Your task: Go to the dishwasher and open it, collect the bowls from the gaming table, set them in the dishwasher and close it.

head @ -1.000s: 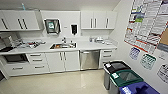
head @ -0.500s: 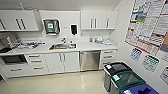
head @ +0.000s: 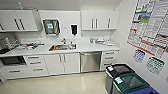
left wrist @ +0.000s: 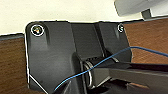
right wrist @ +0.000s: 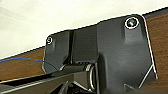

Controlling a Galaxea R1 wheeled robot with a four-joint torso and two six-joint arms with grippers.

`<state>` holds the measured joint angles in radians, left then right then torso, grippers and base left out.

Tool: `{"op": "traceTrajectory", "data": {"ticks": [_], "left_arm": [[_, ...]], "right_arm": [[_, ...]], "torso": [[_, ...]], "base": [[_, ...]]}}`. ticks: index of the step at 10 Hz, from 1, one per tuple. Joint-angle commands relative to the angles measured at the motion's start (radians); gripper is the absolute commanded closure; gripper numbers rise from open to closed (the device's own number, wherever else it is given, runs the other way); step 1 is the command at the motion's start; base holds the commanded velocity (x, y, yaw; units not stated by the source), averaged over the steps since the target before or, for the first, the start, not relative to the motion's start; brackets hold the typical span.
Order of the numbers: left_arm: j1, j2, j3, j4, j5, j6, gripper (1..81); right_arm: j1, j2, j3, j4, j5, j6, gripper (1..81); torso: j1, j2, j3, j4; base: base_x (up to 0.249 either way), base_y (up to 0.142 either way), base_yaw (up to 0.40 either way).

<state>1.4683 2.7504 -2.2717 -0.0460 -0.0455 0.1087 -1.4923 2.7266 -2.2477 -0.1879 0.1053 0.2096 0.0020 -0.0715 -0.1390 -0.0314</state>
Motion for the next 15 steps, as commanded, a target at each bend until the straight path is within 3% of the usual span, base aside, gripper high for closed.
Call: {"op": "traceTrajectory", "data": {"ticks": [1,15], "left_arm": [[-0.042,-0.015,0.014,-0.008,0.058,0.002,1.0],[-0.042,-0.014,0.014,-0.008,0.058,0.002,1.0]], "right_arm": [[0.042,-0.022,0.014,-0.015,-0.049,-0.002,1.0],[0.040,-0.022,0.014,-0.015,-0.047,-0.002,1.0]], "torso": [[0.000,0.000,0.000,0.000],[-0.002,0.000,0.000,0.000]], "base": [[0.108,0.077,0.000],[0.115,0.068,0.000]]}}
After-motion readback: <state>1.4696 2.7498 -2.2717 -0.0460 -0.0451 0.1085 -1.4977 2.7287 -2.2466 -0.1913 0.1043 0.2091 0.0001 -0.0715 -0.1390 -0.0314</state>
